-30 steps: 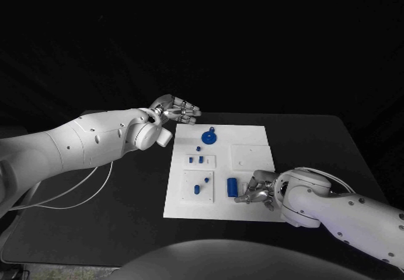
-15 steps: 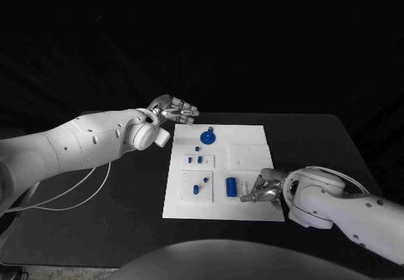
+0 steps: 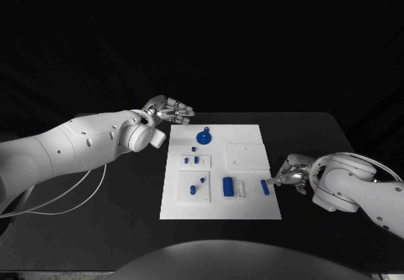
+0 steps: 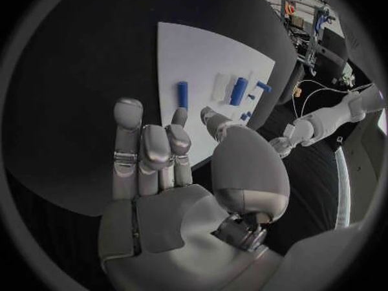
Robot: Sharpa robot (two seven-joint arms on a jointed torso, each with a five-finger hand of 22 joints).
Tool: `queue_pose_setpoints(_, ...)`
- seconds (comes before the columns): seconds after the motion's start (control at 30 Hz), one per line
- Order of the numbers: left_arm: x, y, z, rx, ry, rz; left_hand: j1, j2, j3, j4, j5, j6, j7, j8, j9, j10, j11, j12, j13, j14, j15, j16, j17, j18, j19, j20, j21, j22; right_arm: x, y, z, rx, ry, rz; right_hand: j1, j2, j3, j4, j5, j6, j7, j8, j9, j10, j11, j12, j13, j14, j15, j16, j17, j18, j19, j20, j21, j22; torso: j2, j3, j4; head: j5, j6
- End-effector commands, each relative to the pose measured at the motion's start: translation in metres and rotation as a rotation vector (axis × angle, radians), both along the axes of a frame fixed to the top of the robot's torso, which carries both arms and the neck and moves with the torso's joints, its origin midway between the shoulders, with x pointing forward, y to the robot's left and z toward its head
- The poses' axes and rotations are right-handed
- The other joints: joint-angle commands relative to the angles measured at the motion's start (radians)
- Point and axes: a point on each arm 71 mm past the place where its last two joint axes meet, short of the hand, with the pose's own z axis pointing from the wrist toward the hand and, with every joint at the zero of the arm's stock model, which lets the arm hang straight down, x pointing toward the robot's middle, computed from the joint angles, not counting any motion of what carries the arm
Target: Assemble the parts on the task board
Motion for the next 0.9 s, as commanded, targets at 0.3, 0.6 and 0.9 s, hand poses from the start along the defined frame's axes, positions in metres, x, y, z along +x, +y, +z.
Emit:
queue_pose_setpoints(0.3,0.000,-0.003,0.001,-0.006,-0.010,-0.011,0.000,0.003,-0.002,0.004,-0.002,-0.006,-0.001,-0.003,0.001,-0.007,0.000,0.001,-0.001,-0.005,0.001,-0.005,0.002,-0.002,0.008,0.001,0.004,-0.002,-0.001,-0.002,-0.017,-0.070,-0.033,0.024,-0.007,0.001,0.043,-0.003,-0.002,-0.007,-0.002,-0.001,-0.009,0.004,0.000,0.005,0.001,0.005,-0.003,0.001,-0.002,-0.014,0.044,-0.006,-0.001,0.003,0.001,-0.0007,0.0033,-0.004,0.000)
queue_pose_setpoints(0.6,0.000,-0.002,0.001,-0.005,-0.008,-0.011,-0.001,0.003,-0.003,0.006,-0.002,-0.006,-0.001,-0.003,0.001,-0.007,0.000,0.001,-0.001,-0.005,0.001,-0.005,0.002,-0.002,0.008,0.001,0.004,-0.003,-0.003,0.010,-0.025,-0.063,-0.044,0.035,-0.020,0.000,0.059,0.001,-0.002,-0.008,-0.002,0.000,-0.010,0.003,0.000,0.003,0.000,0.005,-0.003,-0.002,-0.004,-0.014,0.044,-0.006,-0.005,0.002,0.001,-0.0005,0.0045,-0.001,0.000)
queue_pose_setpoints(0.9,0.000,-0.002,0.000,-0.005,-0.005,-0.012,-0.002,0.003,-0.003,0.009,-0.003,-0.007,-0.001,-0.003,0.001,-0.007,0.000,0.001,-0.001,-0.005,0.001,-0.005,0.002,-0.002,0.009,0.001,0.003,-0.004,-0.003,0.020,-0.027,-0.060,-0.061,0.048,-0.028,0.000,0.062,0.010,-0.002,-0.009,-0.002,0.000,-0.006,0.003,0.000,0.002,0.000,0.005,-0.004,-0.003,-0.005,-0.014,0.044,-0.006,-0.005,0.002,0.000,-0.0022,0.0033,0.001,0.000)
